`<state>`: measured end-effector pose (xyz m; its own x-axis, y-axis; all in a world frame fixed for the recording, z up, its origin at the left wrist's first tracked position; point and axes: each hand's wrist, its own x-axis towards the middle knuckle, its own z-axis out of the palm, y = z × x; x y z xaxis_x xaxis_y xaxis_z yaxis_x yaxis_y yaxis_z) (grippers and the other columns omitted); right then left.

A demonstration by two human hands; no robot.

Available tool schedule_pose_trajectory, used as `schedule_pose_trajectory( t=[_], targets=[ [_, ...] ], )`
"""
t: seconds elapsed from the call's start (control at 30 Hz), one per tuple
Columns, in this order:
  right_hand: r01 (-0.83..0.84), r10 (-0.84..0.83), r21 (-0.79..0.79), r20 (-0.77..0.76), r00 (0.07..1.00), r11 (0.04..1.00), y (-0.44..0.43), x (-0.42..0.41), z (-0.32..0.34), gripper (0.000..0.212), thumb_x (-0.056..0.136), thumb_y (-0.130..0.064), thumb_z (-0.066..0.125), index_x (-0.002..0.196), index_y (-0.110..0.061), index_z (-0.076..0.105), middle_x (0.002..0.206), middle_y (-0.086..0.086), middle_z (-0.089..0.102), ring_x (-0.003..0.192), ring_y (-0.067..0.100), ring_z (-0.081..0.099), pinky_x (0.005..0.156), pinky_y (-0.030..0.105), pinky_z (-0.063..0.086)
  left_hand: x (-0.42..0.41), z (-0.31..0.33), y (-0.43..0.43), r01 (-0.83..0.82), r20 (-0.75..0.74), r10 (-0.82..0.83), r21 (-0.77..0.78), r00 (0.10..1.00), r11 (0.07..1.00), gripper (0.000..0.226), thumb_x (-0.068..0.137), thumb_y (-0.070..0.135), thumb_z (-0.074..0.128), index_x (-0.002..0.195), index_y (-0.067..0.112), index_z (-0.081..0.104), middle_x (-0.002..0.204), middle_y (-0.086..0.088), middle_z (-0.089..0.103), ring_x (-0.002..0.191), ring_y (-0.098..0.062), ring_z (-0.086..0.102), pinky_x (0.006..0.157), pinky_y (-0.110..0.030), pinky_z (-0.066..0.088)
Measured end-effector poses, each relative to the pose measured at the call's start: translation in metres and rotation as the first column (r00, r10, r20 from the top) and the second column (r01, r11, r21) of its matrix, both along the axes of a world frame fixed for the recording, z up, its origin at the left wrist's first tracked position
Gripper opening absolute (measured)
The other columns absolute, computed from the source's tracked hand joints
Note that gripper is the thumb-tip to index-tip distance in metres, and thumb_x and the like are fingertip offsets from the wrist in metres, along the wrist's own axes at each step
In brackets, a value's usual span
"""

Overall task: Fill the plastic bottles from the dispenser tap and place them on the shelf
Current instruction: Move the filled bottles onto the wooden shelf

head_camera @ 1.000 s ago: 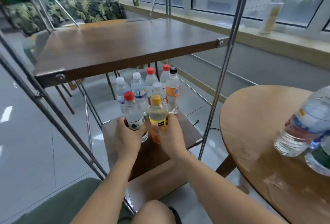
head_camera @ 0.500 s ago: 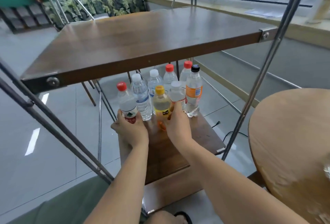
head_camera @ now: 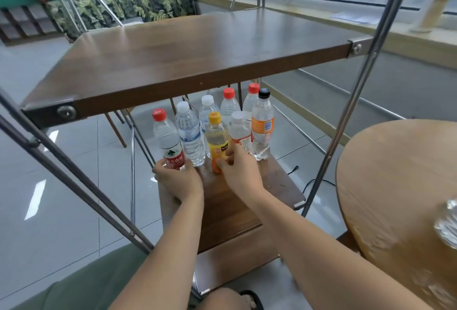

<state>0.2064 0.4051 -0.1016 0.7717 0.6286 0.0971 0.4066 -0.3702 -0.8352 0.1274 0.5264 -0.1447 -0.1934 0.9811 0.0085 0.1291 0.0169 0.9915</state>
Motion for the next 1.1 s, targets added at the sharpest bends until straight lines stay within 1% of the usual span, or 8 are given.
schedule_pose_trajectory(
  t=[0.1,0.2,0.33,0.43,0.6,0.8,1.0,1.1],
  targets=[
    [0.027,-0.027,0.035,-0.011,1.0,0.999,-0.02,-0.005,0.012,0.023,0.097,-0.037,0.076,0.109,-0.024,0.061,0.091,-0.014,0.067,0.091,0.015,0.066,0.081,0.038,0.055,-0.005,0.01,-0.018,0.129,-0.058,-0.128,0.025,0.99,0.991,0.05,0.087,0.014,0.086,0.124,0.02,0.052,0.116,-0.001,0.064,0.098,-0.025,0.07,0.076,-0.027,0.053],
    [0.069,-0.07,0.089,0.012,0.997,0.994,-0.05,-0.011,0.029,0.022,0.096,-0.039,0.079,0.102,-0.026,0.061,0.089,-0.014,0.07,0.087,0.008,0.068,0.077,0.033,0.057,-0.007,0.02,-0.038,0.262,-0.069,-0.257,0.096,0.964,0.96,0.051,0.086,0.022,0.088,0.122,0.027,0.052,0.113,0.0,0.066,0.097,-0.019,0.07,0.086,-0.039,0.061],
    [0.12,-0.122,0.124,0.007,0.993,0.985,-0.101,-0.021,0.054,0.023,0.097,-0.039,0.079,0.109,-0.028,0.062,0.092,-0.016,0.07,0.087,0.0,0.067,0.073,0.024,0.054,-0.009,0.044,-0.078,0.446,-0.129,-0.43,0.143,0.894,0.884,0.041,0.087,0.035,0.085,0.116,0.032,0.055,0.105,0.007,0.07,0.092,-0.01,0.07,0.085,-0.037,0.06],
    [0.173,-0.18,0.144,0.037,0.983,0.974,-0.145,-0.03,0.065,0.027,0.097,-0.04,0.079,0.115,-0.026,0.064,0.095,-0.014,0.072,0.089,0.003,0.069,0.078,0.029,0.06,-0.007,0.059,-0.116,0.597,-0.143,-0.58,0.187,0.802,0.78,0.036,0.086,0.036,0.087,0.108,0.033,0.059,0.099,0.008,0.072,0.089,-0.008,0.07,0.081,-0.03,0.057],
    [0.278,-0.298,0.17,0.101,0.949,0.945,-0.226,-0.044,0.078,0.028,0.097,-0.038,0.08,0.116,-0.023,0.066,0.097,-0.014,0.072,0.091,0.002,0.069,0.083,0.03,0.061,0.001,0.08,-0.19,0.806,-0.153,-0.796,0.215,0.585,0.551,0.034,0.09,0.029,0.086,0.115,0.03,0.063,0.106,0.009,0.072,0.095,0.0,0.069,0.079,-0.01,0.049],
    [0.442,-0.467,0.174,0.148,0.872,0.88,-0.322,-0.055,0.094,0.029,0.099,-0.042,0.076,0.119,-0.025,0.063,0.096,-0.019,0.067,0.093,-0.009,0.064,0.078,0.01,0.051,0.016,0.092,-0.279,0.927,-0.166,-0.928,0.233,0.335,0.293,0.043,0.089,0.037,0.089,0.123,0.027,0.063,0.112,0.012,0.072,0.101,0.001,0.07,0.089,-0.03,0.06],
    [0.634,-0.669,0.221,0.153,0.728,0.741,-0.404,-0.047,0.099,0.016,0.097,-0.032,0.08,0.107,-0.024,0.069,0.093,-0.018,0.07,0.09,-0.009,0.065,0.074,0.006,0.046,0.046,0.106,-0.35,0.967,-0.184,-0.962,0.195,0.2,0.164,0.056,0.083,0.04,0.094,0.128,0.027,0.061,0.119,0.013,0.07,0.106,-0.005,0.07,0.092,-0.037,0.064],
    [0.719,-0.755,0.243,0.111,0.646,0.651,-0.433,-0.036,0.094,0.021,0.095,-0.034,0.082,0.107,-0.025,0.067,0.097,-0.014,0.072,0.092,-0.001,0.068,0.08,0.017,0.052,0.065,0.111,-0.37,0.977,-0.237,-0.957,0.168,0.168,0.13,0.067,0.083,0.043,0.094,0.136,0.028,0.056,0.128,0.013,0.067,0.11,-0.007,0.067,0.094,-0.033,0.06]
  ],
)
